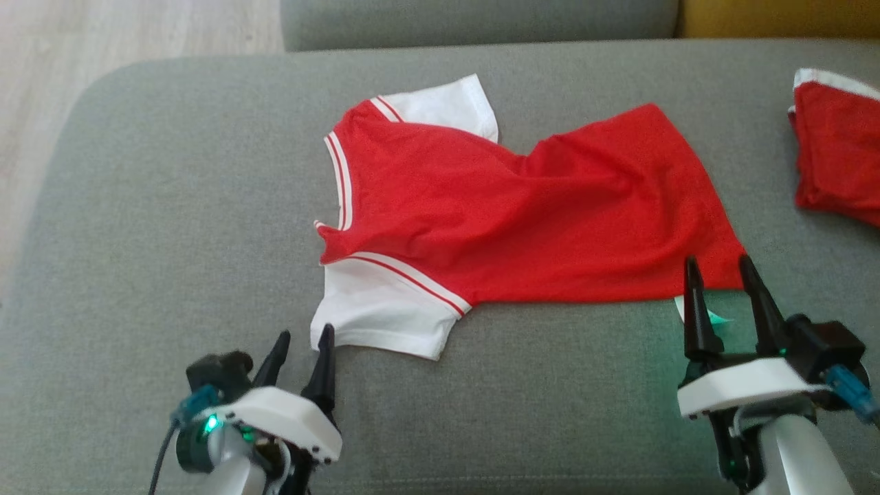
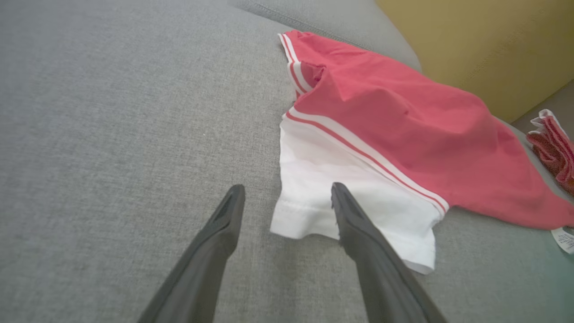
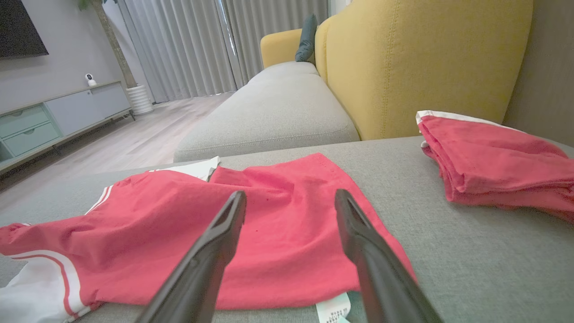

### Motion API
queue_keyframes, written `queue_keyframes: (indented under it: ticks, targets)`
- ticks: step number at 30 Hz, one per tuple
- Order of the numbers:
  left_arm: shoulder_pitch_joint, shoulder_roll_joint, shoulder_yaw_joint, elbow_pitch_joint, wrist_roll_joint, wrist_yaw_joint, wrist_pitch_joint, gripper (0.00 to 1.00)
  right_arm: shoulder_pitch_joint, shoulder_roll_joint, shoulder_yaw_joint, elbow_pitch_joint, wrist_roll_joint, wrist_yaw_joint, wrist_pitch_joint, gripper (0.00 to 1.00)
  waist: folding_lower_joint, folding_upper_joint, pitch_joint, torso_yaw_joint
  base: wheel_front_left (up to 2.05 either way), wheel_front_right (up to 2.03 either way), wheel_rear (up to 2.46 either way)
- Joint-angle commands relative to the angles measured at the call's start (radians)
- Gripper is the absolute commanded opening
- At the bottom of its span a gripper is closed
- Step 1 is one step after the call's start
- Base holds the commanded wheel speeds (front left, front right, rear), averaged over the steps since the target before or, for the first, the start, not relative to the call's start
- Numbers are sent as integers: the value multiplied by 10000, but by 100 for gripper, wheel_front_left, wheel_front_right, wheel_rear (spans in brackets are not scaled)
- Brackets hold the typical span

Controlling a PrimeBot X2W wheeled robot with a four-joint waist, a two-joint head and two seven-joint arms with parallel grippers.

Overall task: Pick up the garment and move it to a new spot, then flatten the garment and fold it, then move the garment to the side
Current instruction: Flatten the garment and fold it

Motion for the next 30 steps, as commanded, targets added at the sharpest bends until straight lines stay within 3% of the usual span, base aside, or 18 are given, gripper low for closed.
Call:
queue_keyframes:
  ticks: [1,14,20,21,22,24,26,28,30]
  targets:
    - [-449,24,293,-219,-31,-30,-48,100,-475,-47,262,-364,-61,65,-73,100,0,0,171,-81,0,0,0]
    - [-1299,62,228,1313,-306,-365,-147,98,-796,-47,299,-200,-48,65,-192,100,0,0,615,-360,0,0,0]
    - [-1427,58,-71,1736,-303,-578,18,67,-838,-47,271,-140,-19,65,-223,100,0,0,621,-432,0,0,0]
    - [-1441,58,-128,1779,-290,-607,54,55,-843,-47,267,-129,-18,65,-228,100,0,0,619,-438,0,0,0]
    - [-1449,58,-196,1818,-273,-644,102,49,-846,-47,266,-120,-17,65,-233,100,0,0,615,-443,0,0,0]
    - [-1449,57,-321,1880,-259,-711,222,44,-843,-47,258,-111,-13,65,-242,100,0,0,606,-446,0,0,0]
    - [-1440,57,-421,1863,-274,-766,293,31,-840,-47,232,-111,-4,65,-258,100,0,0,603,-438,0,0,0]
    - [-1428,59,-449,1832,-285,-762,303,6,-835,-47,221,-114,-2,65,-265,100,0,0,596,-425,0,0,0]
    - [-1406,69,-442,1762,-300,-754,216,0,-826,-47,202,-104,0,65,-270,100,0,0,584,-407,0,0,0]
